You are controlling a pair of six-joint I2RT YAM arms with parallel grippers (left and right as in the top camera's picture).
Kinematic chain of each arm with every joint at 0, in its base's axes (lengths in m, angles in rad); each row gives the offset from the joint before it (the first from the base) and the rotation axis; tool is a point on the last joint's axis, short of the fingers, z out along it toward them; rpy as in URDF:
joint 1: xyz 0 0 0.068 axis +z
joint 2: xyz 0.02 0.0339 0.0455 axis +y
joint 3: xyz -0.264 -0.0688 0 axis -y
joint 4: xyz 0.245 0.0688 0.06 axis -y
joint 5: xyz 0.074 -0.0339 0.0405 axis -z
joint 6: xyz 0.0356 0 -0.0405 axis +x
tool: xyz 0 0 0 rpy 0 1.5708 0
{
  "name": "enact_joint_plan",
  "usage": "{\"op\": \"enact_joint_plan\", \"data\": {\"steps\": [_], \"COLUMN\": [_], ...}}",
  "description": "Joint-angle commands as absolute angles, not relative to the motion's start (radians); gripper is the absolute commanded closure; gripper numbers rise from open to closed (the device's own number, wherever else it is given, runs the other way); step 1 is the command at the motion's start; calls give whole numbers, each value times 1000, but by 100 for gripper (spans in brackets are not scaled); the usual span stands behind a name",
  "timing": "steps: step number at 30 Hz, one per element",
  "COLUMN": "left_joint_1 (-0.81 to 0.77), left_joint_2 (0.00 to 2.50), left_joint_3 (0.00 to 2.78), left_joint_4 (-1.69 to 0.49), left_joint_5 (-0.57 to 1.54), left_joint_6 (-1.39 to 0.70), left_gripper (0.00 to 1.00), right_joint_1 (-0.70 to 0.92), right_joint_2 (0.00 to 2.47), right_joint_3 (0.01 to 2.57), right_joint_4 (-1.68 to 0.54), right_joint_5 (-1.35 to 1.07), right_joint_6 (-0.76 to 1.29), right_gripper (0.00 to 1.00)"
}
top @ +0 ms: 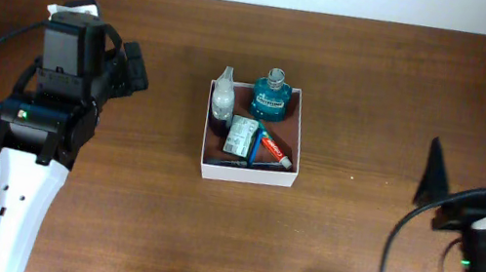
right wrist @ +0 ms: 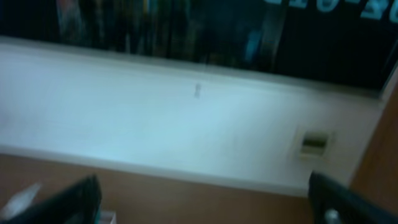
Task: Pack container
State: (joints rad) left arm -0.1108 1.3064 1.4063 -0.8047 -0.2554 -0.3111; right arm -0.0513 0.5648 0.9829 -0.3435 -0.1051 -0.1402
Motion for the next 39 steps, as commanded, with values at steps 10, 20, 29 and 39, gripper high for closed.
{"op": "enact_joint_plan", "data": {"steps": [10,20,29,39], "left_joint_1": [-109,-109,-109,-109], "left_joint_2": [1313,1313,1313,1313], "left_joint_3": [1406,1406,1406,1406], "left_joint_4": [-805,-805,-805,-805], "left_joint_5": [-258,-258,-258,-258], "left_joint_6": [-322,-322,-322,-322], "left_gripper": [1,1,0,1], "right_joint_1": [-43,-44,-44,-44], "right_joint_2": [207,116,6,3], "right_joint_3": [83,6,6,6], "right_joint_4": [567,433,147,-20], "right_joint_5": [-229,-180,-136,-81], "right_joint_6": [-149,-149,-149,-149], "right_gripper": [1,1,2,1]}}
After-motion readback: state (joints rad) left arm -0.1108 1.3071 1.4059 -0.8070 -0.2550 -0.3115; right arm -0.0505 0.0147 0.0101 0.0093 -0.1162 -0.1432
